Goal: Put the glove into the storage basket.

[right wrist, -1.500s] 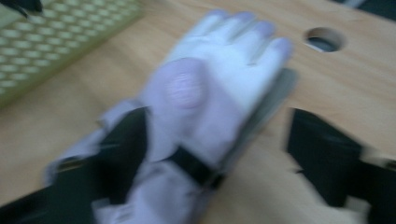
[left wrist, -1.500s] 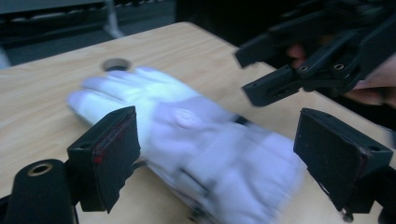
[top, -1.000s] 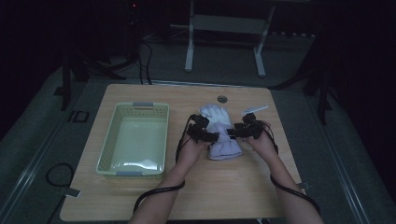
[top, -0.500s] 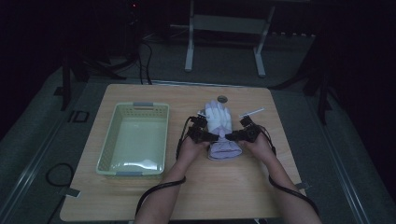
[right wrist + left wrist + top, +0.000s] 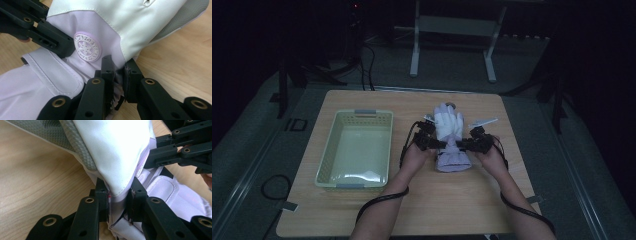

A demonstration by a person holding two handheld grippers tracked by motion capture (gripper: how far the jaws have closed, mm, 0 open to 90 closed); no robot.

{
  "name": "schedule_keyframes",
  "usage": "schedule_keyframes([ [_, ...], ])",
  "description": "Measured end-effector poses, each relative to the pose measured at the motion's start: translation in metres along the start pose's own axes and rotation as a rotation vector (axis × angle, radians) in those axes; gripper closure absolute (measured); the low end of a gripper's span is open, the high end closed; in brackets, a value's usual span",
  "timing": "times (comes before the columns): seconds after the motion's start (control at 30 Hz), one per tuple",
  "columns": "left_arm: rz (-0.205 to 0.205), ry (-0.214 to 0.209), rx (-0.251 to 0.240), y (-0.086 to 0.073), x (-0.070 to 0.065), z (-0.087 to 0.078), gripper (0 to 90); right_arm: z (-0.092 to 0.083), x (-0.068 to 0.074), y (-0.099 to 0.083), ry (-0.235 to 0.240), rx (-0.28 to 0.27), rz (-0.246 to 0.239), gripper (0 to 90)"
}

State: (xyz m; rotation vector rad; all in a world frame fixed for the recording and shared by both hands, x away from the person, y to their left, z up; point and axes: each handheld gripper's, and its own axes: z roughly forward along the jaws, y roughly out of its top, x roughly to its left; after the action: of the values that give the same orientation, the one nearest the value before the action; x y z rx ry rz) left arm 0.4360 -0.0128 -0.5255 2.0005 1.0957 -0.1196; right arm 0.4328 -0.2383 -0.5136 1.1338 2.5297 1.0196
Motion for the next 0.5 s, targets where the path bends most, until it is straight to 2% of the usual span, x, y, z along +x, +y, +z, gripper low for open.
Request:
schedule_keyframes([
  [0.03,0.002,-0.004,-0.002,0.001,-0.002,-0.003,75.4,-0.004,0.002,0.001,-0.008,-0.006,-0.005,81.1],
  [0.17,0.026,-0.031,-0.015,0.004,-0.012,-0.018,76.5,-0.020,0.005,0.004,0.020,-0.042,-0.001,81.7],
  [0.27,0.043,-0.026,-0.024,0.007,-0.018,-0.025,76.9,-0.028,0.009,0.006,0.019,-0.063,-0.004,81.7],
  [0.37,0.070,-0.016,-0.033,0.013,-0.025,-0.041,76.9,-0.040,0.018,0.013,0.001,-0.092,-0.016,81.7],
  [0.5,0.102,-0.010,-0.040,0.020,-0.034,-0.056,77.0,-0.051,0.022,0.019,0.013,-0.137,-0.010,81.7],
])
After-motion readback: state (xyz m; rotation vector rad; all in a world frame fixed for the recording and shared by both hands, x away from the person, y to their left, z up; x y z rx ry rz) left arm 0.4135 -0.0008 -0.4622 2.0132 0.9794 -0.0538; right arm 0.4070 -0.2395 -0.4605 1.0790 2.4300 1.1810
